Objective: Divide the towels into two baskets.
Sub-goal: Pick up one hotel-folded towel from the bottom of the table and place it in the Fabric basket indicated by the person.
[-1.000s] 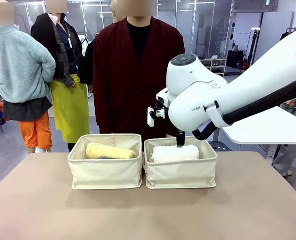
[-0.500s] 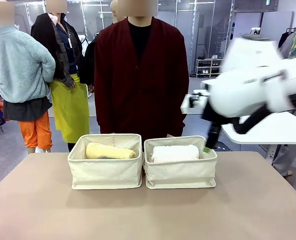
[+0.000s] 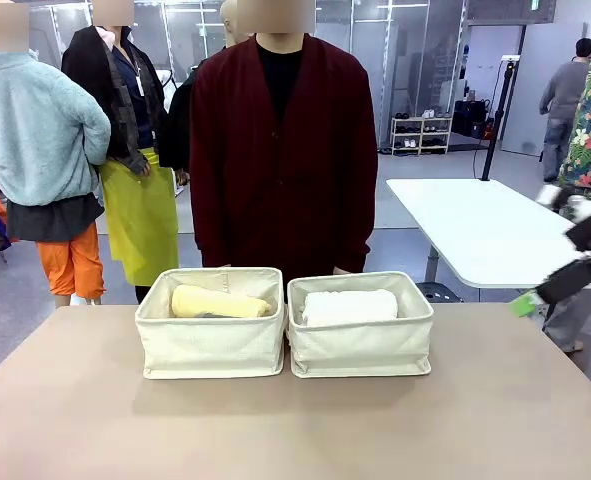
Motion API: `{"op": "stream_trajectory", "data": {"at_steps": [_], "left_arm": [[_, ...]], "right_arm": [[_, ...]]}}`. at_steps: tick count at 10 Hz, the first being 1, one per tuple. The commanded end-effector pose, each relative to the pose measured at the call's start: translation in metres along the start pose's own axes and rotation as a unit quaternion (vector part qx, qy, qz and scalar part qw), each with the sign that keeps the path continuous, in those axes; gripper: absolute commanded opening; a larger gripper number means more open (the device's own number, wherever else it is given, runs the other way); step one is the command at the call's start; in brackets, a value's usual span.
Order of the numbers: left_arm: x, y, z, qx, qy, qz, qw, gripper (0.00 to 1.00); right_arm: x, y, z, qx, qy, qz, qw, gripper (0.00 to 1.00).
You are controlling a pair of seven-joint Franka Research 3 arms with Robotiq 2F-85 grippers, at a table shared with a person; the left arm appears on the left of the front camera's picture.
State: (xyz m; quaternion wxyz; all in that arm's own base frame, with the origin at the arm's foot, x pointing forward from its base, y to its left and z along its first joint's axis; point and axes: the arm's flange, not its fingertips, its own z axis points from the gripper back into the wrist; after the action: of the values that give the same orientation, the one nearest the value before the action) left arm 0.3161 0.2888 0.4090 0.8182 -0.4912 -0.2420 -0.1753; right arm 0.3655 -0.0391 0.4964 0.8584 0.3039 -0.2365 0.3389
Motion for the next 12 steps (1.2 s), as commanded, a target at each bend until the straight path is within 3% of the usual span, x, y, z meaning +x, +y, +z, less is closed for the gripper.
{"op": "stream_trajectory", "data": {"at_steps": [1, 5, 6, 8, 9, 12], "left_arm": [[-0.003, -0.004, 0.001, -0.001, -0.006, -0.002, 1.000, 1.00], [-0.003, -0.004, 0.001, -0.001, -0.006, -0.002, 1.000, 1.00], [-0.003, -0.004, 0.001, -0.001, -0.006, -0.002, 1.000, 1.00], [-0.003, -0.004, 0.001, -0.001, -0.006, -0.002, 1.000, 1.00], [-0.003, -0.004, 0.001, -0.001, -0.006, -0.002, 1.000, 1.00], [-0.003, -0.004, 0.001, -0.001, -0.006, -0.002, 1.000, 1.00]], "right_arm": [[-0.026, -0.023, 0.024, 0.077, -0.050, -0.087, 0.992, 1.00], [-0.139, -0.057, 0.095, 0.130, -0.118, -0.265, 0.948, 1.00], [-0.155, -0.060, 0.098, 0.143, -0.147, -0.277, 0.939, 1.00], [-0.171, -0.073, 0.086, 0.145, -0.154, -0.332, 0.919, 1.00], [-0.175, -0.062, 0.100, 0.136, -0.132, -0.283, 0.940, 1.00], [-0.175, -0.062, 0.100, 0.136, -0.132, -0.283, 0.940, 1.00]]}}
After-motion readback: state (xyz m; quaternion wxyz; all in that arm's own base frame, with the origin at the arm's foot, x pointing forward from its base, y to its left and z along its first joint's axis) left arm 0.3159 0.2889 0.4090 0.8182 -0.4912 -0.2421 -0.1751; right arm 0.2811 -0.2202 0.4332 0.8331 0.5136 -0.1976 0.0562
